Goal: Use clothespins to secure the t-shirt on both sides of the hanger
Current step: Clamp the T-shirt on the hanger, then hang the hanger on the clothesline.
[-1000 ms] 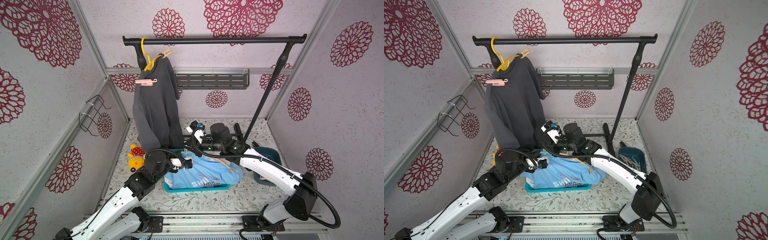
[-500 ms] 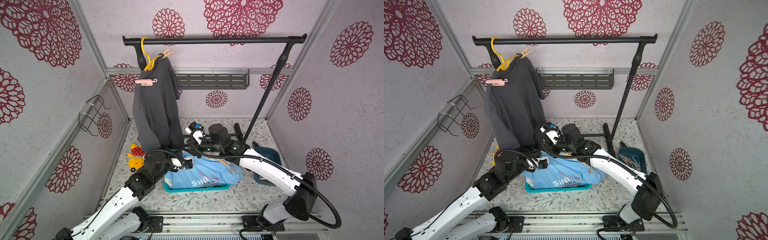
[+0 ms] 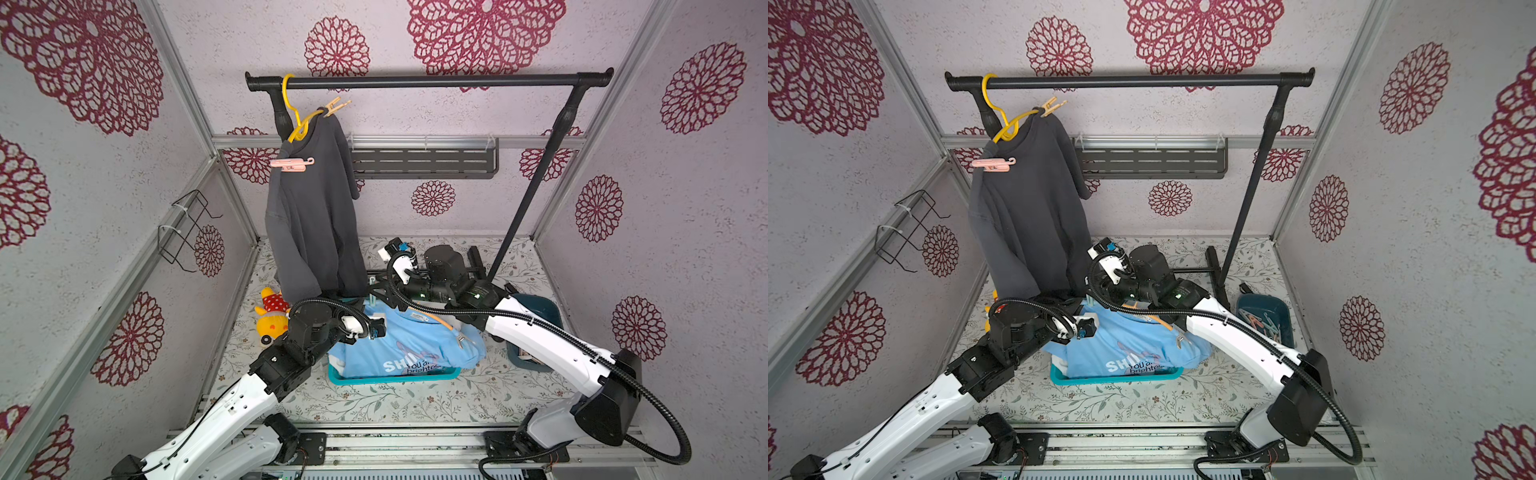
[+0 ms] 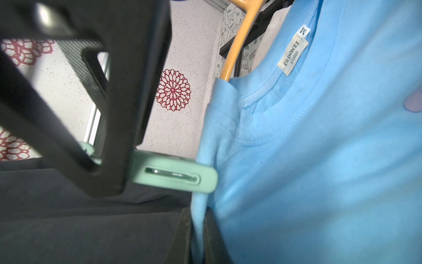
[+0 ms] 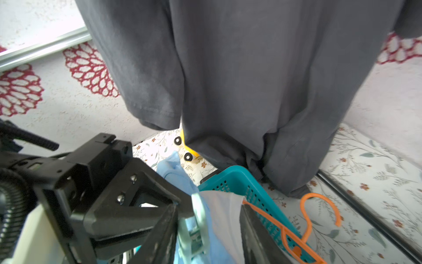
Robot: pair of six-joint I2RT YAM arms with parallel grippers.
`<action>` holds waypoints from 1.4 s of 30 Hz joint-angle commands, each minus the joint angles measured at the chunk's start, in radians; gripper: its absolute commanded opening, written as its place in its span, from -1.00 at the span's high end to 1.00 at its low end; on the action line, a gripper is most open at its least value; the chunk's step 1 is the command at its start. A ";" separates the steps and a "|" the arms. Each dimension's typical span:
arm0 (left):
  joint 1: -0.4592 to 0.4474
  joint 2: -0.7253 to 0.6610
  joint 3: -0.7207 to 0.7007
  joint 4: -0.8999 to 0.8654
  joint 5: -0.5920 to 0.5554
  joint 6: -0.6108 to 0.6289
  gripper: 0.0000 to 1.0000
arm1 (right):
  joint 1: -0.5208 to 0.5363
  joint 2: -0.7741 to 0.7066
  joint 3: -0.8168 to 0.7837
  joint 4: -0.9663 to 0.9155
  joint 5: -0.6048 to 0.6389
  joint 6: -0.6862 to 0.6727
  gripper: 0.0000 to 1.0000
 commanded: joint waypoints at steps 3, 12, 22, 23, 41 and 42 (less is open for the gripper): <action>0.007 0.003 -0.001 0.018 -0.037 0.004 1.00 | -0.013 -0.080 0.056 0.034 0.128 0.038 0.00; 0.007 -0.006 -0.013 0.034 -0.034 0.000 1.00 | -0.013 -0.148 0.056 0.034 0.223 0.048 -0.07; 0.005 -0.035 -0.036 0.124 -0.011 0.016 1.00 | -0.061 -0.323 -0.087 -0.036 0.402 0.142 -0.15; 0.005 -0.039 -0.036 0.125 -0.010 0.015 1.00 | -0.060 -0.343 -0.113 -0.051 0.434 0.139 -0.15; 0.005 -0.028 -0.004 0.072 -0.065 0.064 1.00 | -0.046 -0.409 -0.209 -0.202 0.526 0.240 0.05; 0.005 -0.026 -0.001 0.070 -0.066 0.068 1.00 | -0.044 -0.402 -0.206 -0.201 0.525 0.246 0.06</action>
